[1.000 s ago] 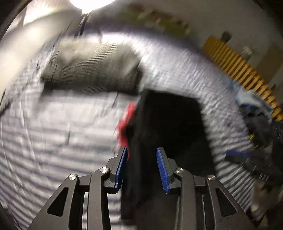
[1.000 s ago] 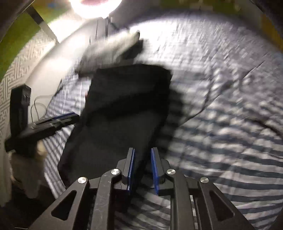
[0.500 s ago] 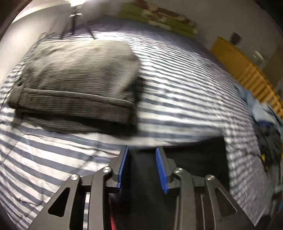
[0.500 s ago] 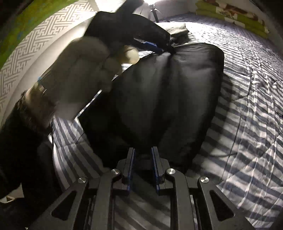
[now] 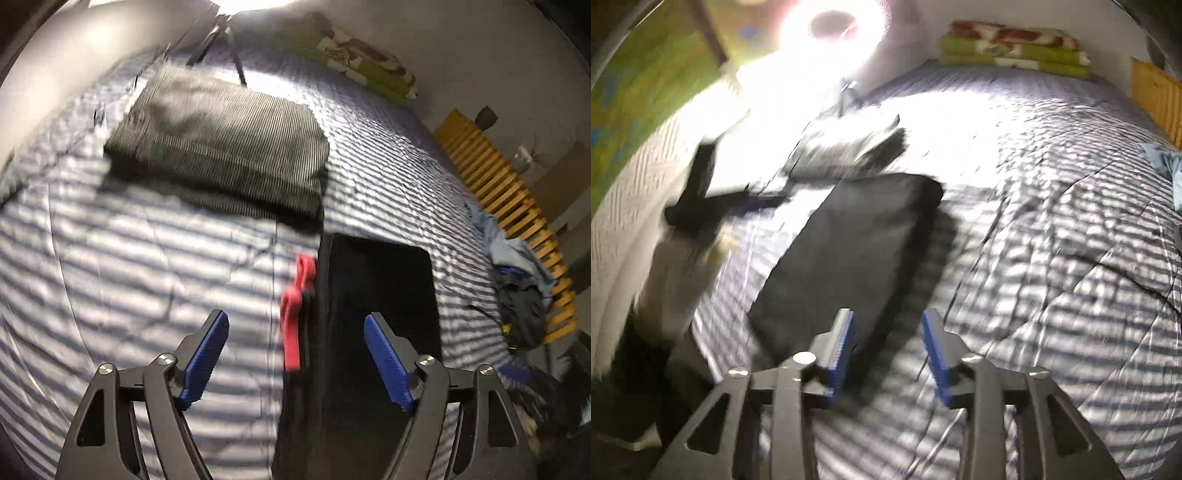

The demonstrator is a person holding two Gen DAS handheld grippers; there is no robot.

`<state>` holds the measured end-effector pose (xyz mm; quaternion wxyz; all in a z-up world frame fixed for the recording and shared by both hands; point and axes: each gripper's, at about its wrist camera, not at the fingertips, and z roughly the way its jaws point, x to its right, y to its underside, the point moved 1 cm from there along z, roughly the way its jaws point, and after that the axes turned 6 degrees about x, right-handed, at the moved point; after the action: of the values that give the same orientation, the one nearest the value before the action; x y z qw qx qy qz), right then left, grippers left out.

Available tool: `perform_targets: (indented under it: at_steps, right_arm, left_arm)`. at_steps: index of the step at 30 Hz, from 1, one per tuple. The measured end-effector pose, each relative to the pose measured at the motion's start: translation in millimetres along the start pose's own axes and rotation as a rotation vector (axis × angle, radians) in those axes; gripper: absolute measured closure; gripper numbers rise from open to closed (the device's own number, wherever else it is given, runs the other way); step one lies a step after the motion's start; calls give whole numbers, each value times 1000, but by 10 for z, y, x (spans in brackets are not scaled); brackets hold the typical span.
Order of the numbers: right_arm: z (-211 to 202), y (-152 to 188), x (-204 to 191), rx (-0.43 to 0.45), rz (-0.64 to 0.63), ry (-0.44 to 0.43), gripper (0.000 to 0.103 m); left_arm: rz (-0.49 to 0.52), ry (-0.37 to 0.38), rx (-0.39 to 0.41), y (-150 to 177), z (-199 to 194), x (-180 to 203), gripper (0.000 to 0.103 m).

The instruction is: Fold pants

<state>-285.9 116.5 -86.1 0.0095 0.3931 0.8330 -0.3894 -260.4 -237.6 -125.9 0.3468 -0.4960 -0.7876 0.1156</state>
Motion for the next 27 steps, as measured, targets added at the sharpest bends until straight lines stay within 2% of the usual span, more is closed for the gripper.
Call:
perform_targets:
  at_steps: [1, 2, 4, 8, 12, 15, 17, 18, 19, 20, 22, 23, 25, 27]
  right_arm:
    - [62, -13, 40, 1, 20, -14, 48]
    - [188, -84, 91, -3, 49, -30, 45]
    - [448, -129, 193, -46, 108, -34, 45]
    - [808, -57, 224, -125, 139, -40, 45]
    - [1106, -56, 338, -180, 231, -105, 45]
    - [1226, -34, 332, -193, 242, -131, 45]
    - [1245, -37, 286, -189, 228, -151, 45]
    - [1277, -45, 255, -192, 222, -165, 46]
    - [1296, -36, 226, -195, 217, -180, 48]
    - [1309, -31, 188, -200, 208, -193, 54]
    - [1333, -29, 138, -206, 196, -198, 59]
    - [1344, -31, 119, -202, 190, -194, 64]
    - [1361, -19, 135, -202, 214, -199, 71]
    - [1346, -10, 160, -193, 238, -205, 77]
  left_arm:
    - [-6, 12, -33, 61, 29, -45, 22]
    - [-6, 1, -51, 90, 84, -70, 22]
    - [-11, -22, -103, 159, 200, -125, 22]
    - [-53, 58, -180, 237, 377, -144, 22]
    - [-5, 88, -224, 320, 477, -68, 22]
    - [46, 78, -214, 345, 486, 2, 19]
    - [44, 90, -206, 348, 489, 25, 20]
    - [35, 102, -204, 344, 496, 29, 25]
    - [26, 114, -209, 340, 522, 40, 35]
    - [31, 99, -200, 332, 543, 58, 37]
    - [57, 72, -193, 327, 558, 84, 48]
    - [46, 75, -193, 322, 571, 65, 50]
    - [-4, 104, -194, 305, 575, -10, 64]
    - [-50, 134, -186, 308, 571, -53, 72]
